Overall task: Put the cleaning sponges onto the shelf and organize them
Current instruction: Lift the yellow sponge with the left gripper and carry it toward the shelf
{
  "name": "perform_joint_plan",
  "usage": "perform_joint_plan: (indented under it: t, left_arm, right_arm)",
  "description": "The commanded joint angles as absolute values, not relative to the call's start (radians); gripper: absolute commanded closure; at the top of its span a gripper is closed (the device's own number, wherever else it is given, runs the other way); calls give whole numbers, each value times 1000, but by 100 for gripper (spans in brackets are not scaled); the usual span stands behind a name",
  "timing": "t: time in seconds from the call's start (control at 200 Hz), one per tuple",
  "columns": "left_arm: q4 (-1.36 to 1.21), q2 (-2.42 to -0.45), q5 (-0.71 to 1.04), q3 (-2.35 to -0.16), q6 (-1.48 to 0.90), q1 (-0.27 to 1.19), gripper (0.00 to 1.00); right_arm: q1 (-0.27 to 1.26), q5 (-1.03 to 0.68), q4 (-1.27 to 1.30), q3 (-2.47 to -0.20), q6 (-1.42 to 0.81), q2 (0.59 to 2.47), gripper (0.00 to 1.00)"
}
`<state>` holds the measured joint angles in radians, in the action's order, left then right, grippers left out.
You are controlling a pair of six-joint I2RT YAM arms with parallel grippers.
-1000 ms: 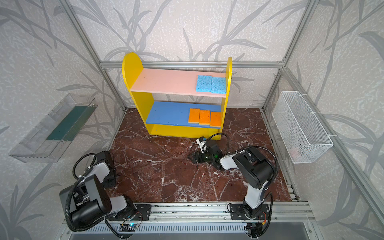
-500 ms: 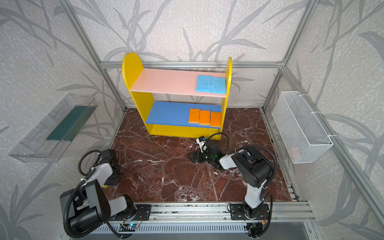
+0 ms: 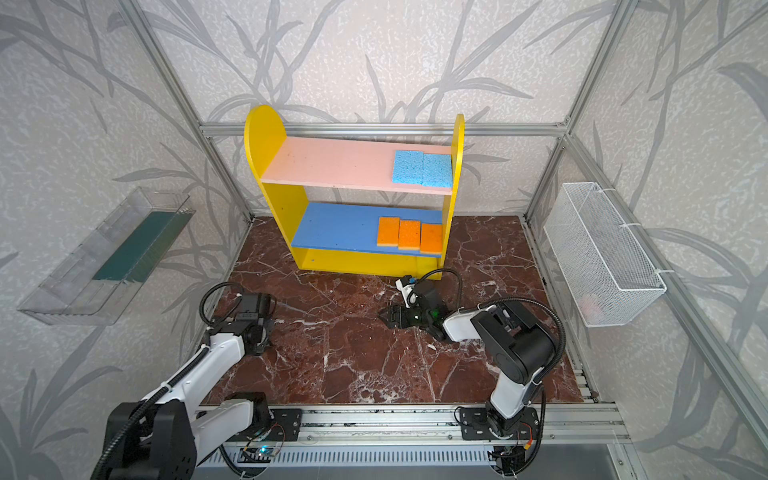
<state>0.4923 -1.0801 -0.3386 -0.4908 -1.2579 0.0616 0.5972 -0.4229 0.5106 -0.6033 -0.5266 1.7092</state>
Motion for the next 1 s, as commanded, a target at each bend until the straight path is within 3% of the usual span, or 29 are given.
perform_joint_plan:
  t: [0.0,0.225,0.425,0.57,0.735,0.995]
  left_arm:
    - [505,-1110,-403,-519,-1306,196,100]
    - [525,-1282,-497,-674,-1299,518,100]
    - [486,-1524,-506,-865,-1201,754,100]
    - [389,-1663,-415,-962,-1098,850,100]
    - [311,-1755,-322,-1036,-966,900,100]
    - [233,-1823,-179,-1072,-812,933,100]
  right_arm:
    - [593,-377,264,-541,-535,1679,12]
    - [569,-362,241,-479,-532,1518,12]
    - [447,-413,127,-408,-548,1271,12]
    - [384,-341,-104,-386,-529,994,11]
    - [295,-325,-195,-303,-563,733,9]
    - [198,-414,-155,-285,-586,792,9]
